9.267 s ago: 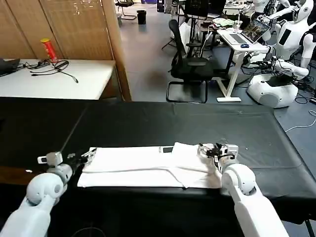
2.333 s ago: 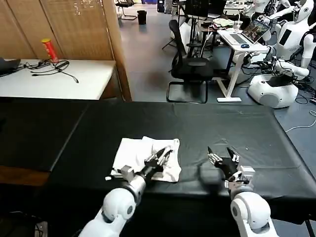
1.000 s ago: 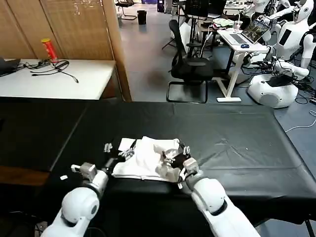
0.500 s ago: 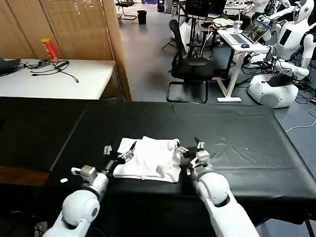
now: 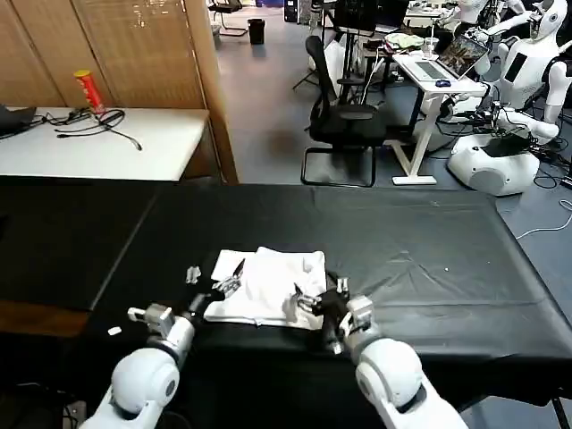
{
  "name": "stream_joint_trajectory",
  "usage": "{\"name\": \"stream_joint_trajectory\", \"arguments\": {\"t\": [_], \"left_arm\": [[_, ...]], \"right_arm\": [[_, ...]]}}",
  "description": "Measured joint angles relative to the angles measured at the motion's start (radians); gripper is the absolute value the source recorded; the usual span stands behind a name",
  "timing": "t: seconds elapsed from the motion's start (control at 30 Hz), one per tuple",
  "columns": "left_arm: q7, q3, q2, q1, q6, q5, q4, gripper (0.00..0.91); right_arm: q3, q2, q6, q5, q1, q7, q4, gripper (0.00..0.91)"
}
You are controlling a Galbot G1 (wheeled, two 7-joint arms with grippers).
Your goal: Fold and organize the clothes.
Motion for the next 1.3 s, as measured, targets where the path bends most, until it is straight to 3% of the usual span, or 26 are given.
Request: {"name": "stream_joint_trajectory", "arguments": {"t": [0.23, 0.6, 0.83, 1.0, 1.17, 1.3], "left_arm": [[0.001, -0.002, -0.001, 0.009, -0.005, 0.007, 0.001, 0.878], [0.011, -0.009, -0.007, 0.035, -0.021, 0.013, -0.002, 0.878], [0.014, -0.018, -0.011, 0.039, -0.029, 0.011, -0.002, 0.878], [0.018, -0.02, -0.011, 0.037, -0.038, 0.009, 0.01, 0.878], [0.022, -0.02, -0.015, 0.035, -0.051, 0.006, 0.024, 0.878], [0.025, -0.031, -0.015, 0.032, -0.064, -0.011, 0.039, 0.878]], "right_arm": [[-0.065, -0.017, 0.026, -0.151, -0.024, -0.064, 0.009, 0.878], [-0.065, 0.037, 0.01, -0.235, -0.041, 0.02, -0.021, 0.878], [0.005, 0.094, 0.024, -0.248, -0.133, 0.084, 0.025, 0.878], [0.078, 0.14, 0.003, -0.327, -0.239, 0.142, 0.054, 0.878], [0.137, 0.177, -0.008, -0.336, -0.31, 0.155, 0.061, 0.878], [0.175, 0.181, 0.044, -0.277, -0.361, 0.148, 0.096, 0.878]]}}
